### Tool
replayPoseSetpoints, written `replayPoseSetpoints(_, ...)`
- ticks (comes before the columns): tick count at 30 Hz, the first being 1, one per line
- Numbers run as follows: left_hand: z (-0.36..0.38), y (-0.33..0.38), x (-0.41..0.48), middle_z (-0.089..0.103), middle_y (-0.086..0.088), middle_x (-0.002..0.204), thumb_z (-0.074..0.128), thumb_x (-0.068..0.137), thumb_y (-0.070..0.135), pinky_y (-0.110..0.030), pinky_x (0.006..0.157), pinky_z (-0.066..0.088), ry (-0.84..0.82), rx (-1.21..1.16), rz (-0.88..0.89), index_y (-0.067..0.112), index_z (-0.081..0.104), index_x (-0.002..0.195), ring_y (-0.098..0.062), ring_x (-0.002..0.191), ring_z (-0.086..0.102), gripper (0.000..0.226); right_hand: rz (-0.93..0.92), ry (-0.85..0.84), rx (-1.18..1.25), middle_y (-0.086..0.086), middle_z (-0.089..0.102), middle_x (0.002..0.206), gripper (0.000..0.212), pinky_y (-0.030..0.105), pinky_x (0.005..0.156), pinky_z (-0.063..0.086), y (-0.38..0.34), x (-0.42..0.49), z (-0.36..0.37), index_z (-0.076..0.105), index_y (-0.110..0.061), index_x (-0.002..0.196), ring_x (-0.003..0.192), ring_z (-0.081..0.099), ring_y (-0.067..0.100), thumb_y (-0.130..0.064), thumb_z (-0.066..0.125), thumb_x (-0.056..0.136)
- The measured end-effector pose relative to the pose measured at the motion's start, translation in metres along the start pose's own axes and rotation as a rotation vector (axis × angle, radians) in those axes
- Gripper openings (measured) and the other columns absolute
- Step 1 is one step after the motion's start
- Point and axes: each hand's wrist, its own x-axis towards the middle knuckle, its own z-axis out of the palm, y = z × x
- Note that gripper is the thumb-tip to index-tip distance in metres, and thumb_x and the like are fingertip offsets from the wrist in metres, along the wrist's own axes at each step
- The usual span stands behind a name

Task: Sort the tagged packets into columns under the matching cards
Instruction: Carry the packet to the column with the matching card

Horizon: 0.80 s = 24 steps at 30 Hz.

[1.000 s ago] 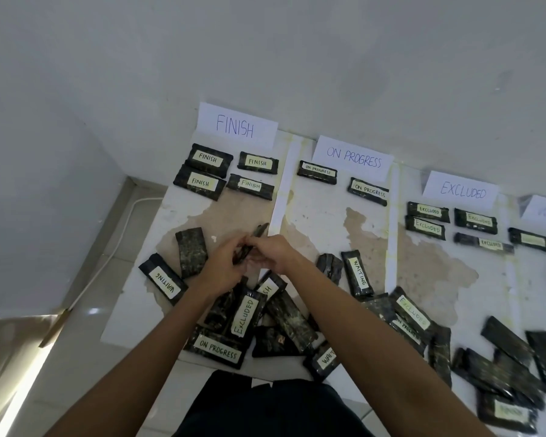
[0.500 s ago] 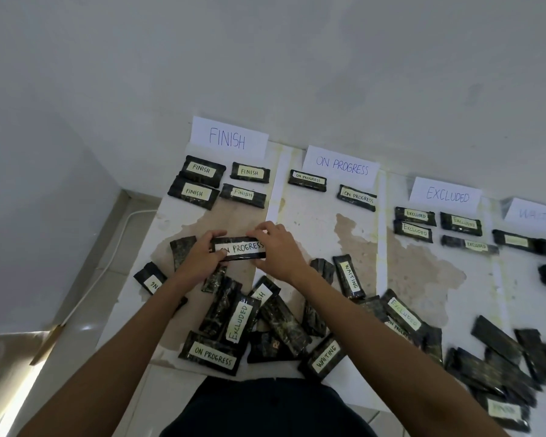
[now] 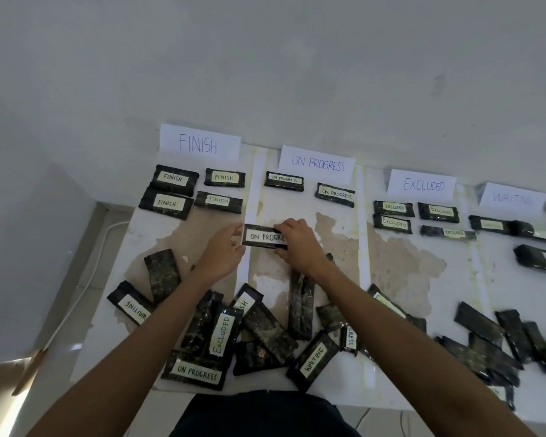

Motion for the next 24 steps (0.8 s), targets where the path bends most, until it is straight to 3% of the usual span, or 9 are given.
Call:
replayPoseSetpoints(2,0.014,0.007,0.013,0.043,-0.005,0.140,0.051,0.090,0.010,-0.035,0.099,0.042,-0.034,0.104,0.064,0.018,0.034,0.143,-0.023,0.125,0.044,0.056,0.064,-0.017,0.021,0.011,0.056,0.120,0.051,0.040,0.093,0.040,0.020,0.012,-0.003,0.053,-0.010,0.126,0.109,0.048,0.032,-0.022,0.070,0.080)
replayPoseSetpoints(4,0.026,0.014,0.030,0.038,-0.007,0.145,0.051,0.090,0.010,-0.038,0.105,0.038,-0.066,0.236,0.108,0.016,0.027,0.146,-0.026,0.131,0.037,0.060,0.114,-0.024,0.033,0.011,0.056,0.119,0.051,0.040,0.094,0.039,0.037,0.028,-0.005,0.054,-0.010,0.125,0.109,0.049,0.033,-0.022,0.072,0.078)
replayPoseSetpoints(9,0.048,0.023,0.081,0.027,-0.009,0.151,0.051,0.088,0.012,-0.043,0.107,0.034,-0.102,0.455,0.154,0.010,0.021,0.147,-0.032,0.133,0.032,0.067,0.201,-0.010,0.083,0.014,0.057,0.121,0.052,0.039,0.099,0.037,0.067,0.074,-0.002,0.054,-0.007,0.126,0.112,0.047,0.035,-0.016,0.073,0.078)
replayPoseSetpoints(16,0.053,0.014,0.118,0.032,-0.016,0.143,0.056,0.085,0.019,-0.045,0.097,0.038,-0.085,0.749,0.137,0.005,0.029,0.139,-0.037,0.125,0.036,0.062,0.145,-0.016,0.142,0.017,0.054,0.122,0.053,0.038,0.097,0.038,0.079,0.104,0.016,0.055,-0.003,0.125,0.112,0.046,0.036,-0.008,0.073,0.076)
replayPoseSetpoints(24,0.048,0.027,0.109,0.022,-0.016,0.149,0.056,0.087,0.018,-0.047,0.106,0.028,-0.084,0.746,0.149,0.011,0.025,0.144,-0.037,0.133,0.025,0.065,0.117,0.018,0.261,0.017,0.053,0.124,0.049,0.033,0.101,0.037,0.085,0.077,0.000,0.055,-0.003,0.126,0.116,0.050,0.032,-0.002,0.068,0.079)
